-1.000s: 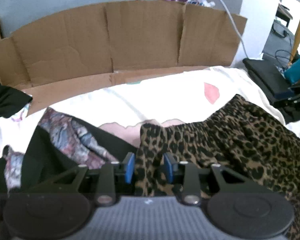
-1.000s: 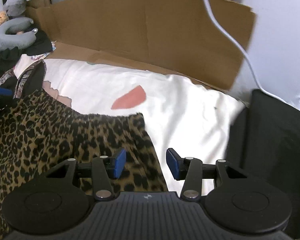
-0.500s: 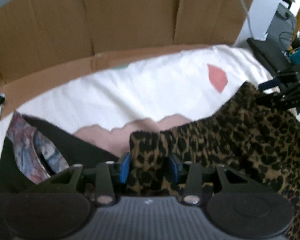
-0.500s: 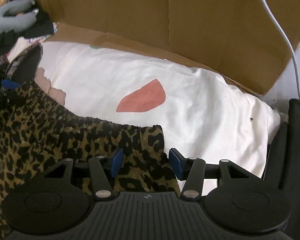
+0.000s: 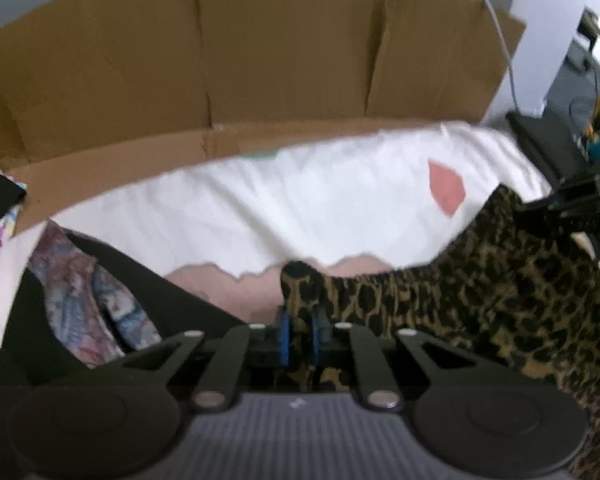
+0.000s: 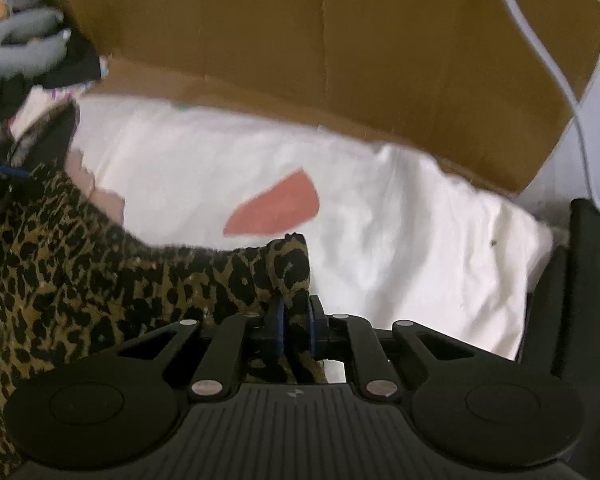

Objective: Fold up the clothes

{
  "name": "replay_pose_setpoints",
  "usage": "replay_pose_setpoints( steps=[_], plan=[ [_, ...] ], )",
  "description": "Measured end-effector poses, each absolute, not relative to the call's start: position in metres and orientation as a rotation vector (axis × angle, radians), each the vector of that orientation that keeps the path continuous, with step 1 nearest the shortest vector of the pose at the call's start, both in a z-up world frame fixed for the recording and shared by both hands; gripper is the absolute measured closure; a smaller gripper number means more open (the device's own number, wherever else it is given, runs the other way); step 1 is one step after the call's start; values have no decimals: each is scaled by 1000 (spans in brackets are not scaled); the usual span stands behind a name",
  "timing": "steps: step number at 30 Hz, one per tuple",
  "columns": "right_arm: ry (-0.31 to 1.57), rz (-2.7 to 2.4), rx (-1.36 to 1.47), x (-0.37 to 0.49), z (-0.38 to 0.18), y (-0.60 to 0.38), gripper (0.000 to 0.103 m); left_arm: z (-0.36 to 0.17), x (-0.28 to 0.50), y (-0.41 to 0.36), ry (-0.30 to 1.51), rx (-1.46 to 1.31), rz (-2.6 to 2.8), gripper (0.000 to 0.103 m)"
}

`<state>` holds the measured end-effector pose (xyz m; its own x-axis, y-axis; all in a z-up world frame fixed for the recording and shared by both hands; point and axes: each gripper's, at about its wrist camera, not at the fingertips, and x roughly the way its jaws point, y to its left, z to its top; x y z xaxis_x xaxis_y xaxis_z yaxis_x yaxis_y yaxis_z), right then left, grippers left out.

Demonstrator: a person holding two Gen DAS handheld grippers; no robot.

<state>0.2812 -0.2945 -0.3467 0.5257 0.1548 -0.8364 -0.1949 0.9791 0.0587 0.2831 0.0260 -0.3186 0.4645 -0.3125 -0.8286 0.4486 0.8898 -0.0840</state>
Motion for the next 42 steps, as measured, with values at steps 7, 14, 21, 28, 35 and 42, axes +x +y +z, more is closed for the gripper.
replay_pose_setpoints(
  steps=[7, 14, 21, 28, 35, 42],
  plan=[
    [897, 132, -76, 281, -329, -289, 93, -296, 284, 24, 883, 156, -435, 92],
    [967, 41, -73, 305, -351, -289, 88, -315, 303, 2, 931, 201, -400, 88],
    [971, 11, -39, 295, -367, -290, 53, -333, 299, -6, 957, 262, -372, 51],
    [891, 59, -13, 266, -333, -292, 52, -307, 273, 9, 896, 234, -359, 48],
    [880, 156, 1, 220, -309, -279, 52, -286, 228, 34, 879, 210, -360, 47],
    [928, 203, 59, 166, -299, -266, 52, -277, 178, 83, 909, 198, -283, 47]
  ],
)
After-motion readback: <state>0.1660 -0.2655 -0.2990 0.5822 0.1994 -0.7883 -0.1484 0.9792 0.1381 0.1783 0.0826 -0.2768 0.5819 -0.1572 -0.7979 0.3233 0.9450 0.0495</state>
